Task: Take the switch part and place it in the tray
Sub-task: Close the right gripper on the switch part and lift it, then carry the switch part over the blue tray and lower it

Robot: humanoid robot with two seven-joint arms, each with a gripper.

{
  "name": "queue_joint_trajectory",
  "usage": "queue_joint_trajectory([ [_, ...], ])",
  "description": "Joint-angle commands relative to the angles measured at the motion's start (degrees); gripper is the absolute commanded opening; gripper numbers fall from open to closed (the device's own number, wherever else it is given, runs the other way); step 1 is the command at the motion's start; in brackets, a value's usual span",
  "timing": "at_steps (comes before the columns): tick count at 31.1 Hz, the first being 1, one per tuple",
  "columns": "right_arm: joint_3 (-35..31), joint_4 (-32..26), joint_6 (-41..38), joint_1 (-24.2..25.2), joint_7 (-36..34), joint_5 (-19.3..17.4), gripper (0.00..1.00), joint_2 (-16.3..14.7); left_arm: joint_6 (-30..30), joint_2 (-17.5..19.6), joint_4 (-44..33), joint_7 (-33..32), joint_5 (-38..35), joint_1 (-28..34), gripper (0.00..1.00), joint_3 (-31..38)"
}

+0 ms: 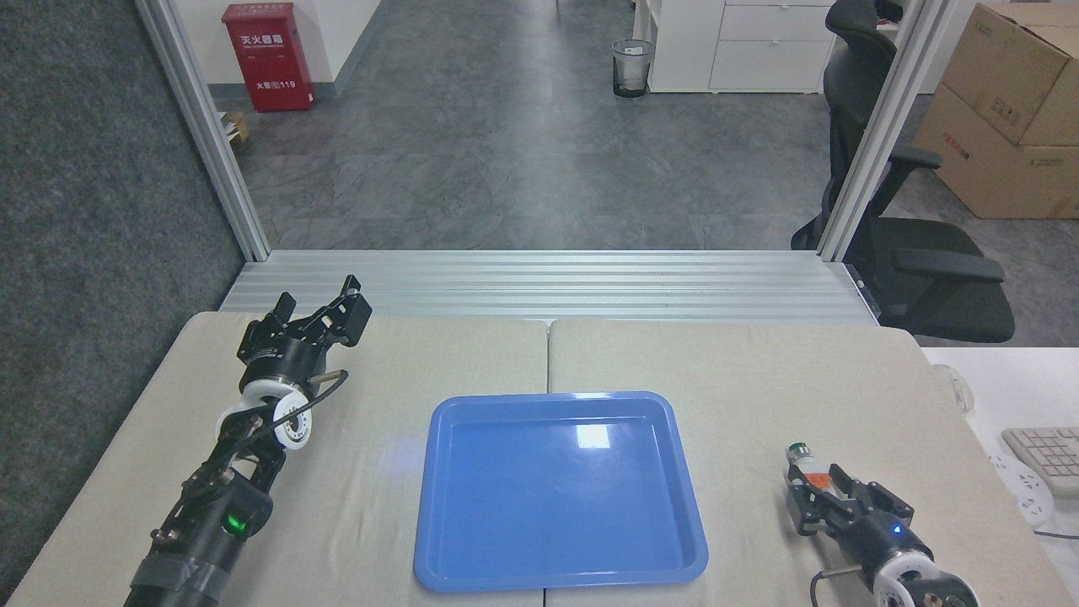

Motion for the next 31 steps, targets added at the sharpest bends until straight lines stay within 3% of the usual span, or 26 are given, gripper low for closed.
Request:
queue_joint_trajectory([
  [1,0.6,0.6,0.4,0.7,-0.7,-0.4,0.0,1.9,0.0,0.0,0.0,0.0,0.0,0.0,1.0,0.1],
  [4,0.0,-3.2,2.0,0.7,-0.8,-0.5,0.0,2.2,0.0,0.0,0.0,0.0,0.0,0.0,1.0,0.0],
  [9,-3.4,-14.4,4.6,-0.5,-0.7,-0.6,0.0,3.0,0.0,0.0,0.0,0.0,0.0,0.0,1.0,0.0],
  [12,-2.7,-22.4,4.5,-2.2,0.1,-0.4,0.0,5.8,0.0,0.0,0.0,0.0,0.0,0.0,1.0,0.0],
  [17,6.9,-32.5,4.7,-2.5,4.6,2.9,0.0,10.4,0.0,0.0,0.0,0.0,0.0,0.0,1.0,0.0],
  [22,17.3,-33.4,4.9,-1.6,5.6,8.8,0.0,15.8,0.0,0.0,0.0,0.0,0.0,0.0,1.0,0.0],
  [25,22.8,-33.2,5.8,-0.1,7.0,12.1,0.0,16.7,0.0,0.0,0.0,0.0,0.0,0.0,1.0,0.0],
  [31,30.0,-28.6,17.9,0.7,12.7,12.6,0.0,18.2,0.0,0.0,0.0,0.0,0.0,0.0,1.0,0.0],
])
